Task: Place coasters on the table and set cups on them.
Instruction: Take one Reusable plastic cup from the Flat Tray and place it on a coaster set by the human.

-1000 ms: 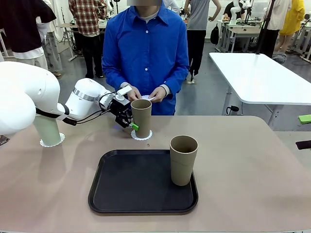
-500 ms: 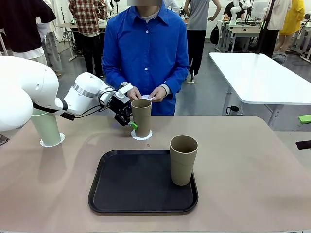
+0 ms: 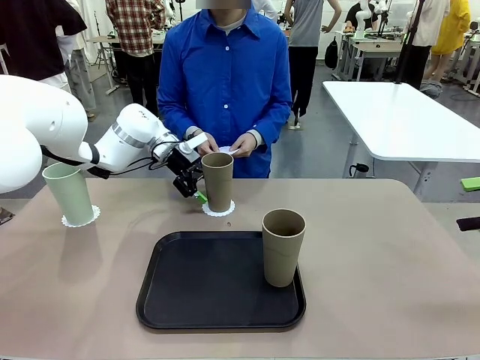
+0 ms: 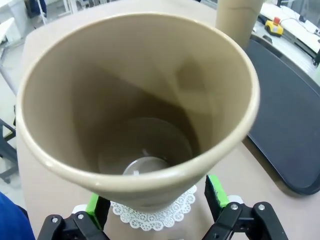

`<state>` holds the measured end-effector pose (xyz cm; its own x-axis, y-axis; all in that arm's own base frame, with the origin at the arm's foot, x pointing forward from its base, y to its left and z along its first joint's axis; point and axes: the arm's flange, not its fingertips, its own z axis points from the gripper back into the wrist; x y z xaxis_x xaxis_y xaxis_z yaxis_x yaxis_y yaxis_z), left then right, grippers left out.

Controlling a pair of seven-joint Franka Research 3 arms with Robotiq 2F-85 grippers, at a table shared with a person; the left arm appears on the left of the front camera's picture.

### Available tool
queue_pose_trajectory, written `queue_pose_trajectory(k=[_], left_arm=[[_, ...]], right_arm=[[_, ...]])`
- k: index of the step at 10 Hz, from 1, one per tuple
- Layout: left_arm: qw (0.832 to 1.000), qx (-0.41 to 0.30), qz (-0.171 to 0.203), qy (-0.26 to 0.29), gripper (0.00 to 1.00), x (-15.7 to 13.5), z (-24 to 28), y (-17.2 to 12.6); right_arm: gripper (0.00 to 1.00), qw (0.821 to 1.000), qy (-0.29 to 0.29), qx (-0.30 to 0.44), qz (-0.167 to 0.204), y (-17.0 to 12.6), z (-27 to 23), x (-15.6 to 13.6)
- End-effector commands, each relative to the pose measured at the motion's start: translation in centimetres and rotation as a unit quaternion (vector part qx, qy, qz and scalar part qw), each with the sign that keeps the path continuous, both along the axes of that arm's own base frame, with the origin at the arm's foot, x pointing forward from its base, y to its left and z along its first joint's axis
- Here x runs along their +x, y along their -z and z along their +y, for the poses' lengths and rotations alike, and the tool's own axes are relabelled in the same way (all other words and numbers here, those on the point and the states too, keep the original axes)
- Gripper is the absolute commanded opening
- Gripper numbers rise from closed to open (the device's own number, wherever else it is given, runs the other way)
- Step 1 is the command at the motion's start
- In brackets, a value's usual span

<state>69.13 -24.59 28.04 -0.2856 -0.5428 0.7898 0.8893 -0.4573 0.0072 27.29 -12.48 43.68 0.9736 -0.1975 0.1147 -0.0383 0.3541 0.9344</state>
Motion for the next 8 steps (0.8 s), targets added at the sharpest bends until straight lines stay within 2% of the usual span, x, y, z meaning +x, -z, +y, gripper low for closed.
queue_pose_trajectory(k=[1,3,5,7,8], left_arm=[[0.999,0.035,-0.010,-0.012,1.00,-1.7,0.6,-1.2],[0.996,0.077,-0.040,-0.036,1.00,-2.3,1.7,-2.6],[0.986,0.114,-0.087,-0.080,1.00,-2.7,2.8,-4.7],[0.970,0.152,-0.132,-0.139,1.00,-3.3,3.6,-7.2],[0.956,0.192,-0.126,-0.182,1.00,-4.3,4.0,-8.8]], right_arm=[[1.00,1.000,0.000,0.009,-0.010,0.0,0.0,0.2],[1.00,1.000,0.000,0.009,-0.010,0.0,0.0,0.2],[1.00,1.000,0.000,0.009,-0.010,0.0,0.0,0.2],[1.00,1.000,0.000,0.009,-0.010,0.0,0.0,0.2],[1.00,1.000,0.000,0.009,-0.010,0.0,0.0,0.2]])
